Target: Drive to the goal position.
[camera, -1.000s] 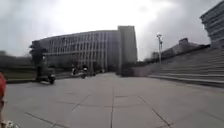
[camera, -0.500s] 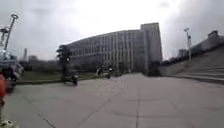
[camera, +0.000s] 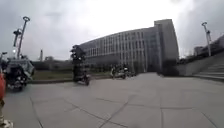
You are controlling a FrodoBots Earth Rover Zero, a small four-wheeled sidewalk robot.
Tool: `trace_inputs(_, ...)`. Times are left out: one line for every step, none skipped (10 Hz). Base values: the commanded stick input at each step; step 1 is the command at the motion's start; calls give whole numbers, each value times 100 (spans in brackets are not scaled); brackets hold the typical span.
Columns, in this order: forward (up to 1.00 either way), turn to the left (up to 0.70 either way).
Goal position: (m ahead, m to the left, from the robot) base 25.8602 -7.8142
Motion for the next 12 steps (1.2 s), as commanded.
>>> trace_inputs(70,-35)
trace_inputs(70,-35)
trace_inputs(70,-35)
trace_inputs(70,-35)
trace_inputs(70,-35)
trace_inputs(70,-35)
trace_inputs(70,-35)
trace_inputs(70,-35)
trace_inputs(70,-35)
trace_inputs(70,-35)
trace_inputs(70,-35)
trace_inputs(70,-35)
